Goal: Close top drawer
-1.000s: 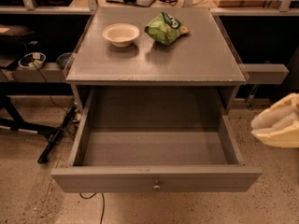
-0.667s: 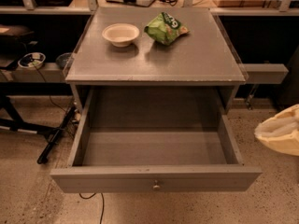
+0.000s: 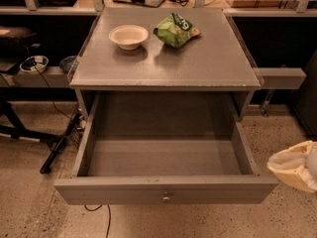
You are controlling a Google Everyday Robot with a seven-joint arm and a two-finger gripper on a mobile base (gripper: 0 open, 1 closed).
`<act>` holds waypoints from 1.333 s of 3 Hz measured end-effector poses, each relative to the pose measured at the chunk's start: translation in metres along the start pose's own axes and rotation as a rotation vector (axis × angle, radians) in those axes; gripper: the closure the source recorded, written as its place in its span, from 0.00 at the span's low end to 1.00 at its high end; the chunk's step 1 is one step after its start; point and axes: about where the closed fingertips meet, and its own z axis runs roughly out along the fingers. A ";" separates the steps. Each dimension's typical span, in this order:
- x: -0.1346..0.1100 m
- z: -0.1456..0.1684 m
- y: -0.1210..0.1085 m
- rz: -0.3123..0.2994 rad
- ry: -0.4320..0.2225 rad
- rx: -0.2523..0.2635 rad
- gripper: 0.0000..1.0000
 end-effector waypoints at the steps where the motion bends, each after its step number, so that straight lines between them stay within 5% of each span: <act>1: 0.000 0.000 0.000 0.000 0.000 -0.001 1.00; 4: 0.037 0.054 0.029 0.076 0.048 -0.185 1.00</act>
Offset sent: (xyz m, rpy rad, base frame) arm -0.0146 -0.0012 -0.0348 0.0802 0.0894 -0.0009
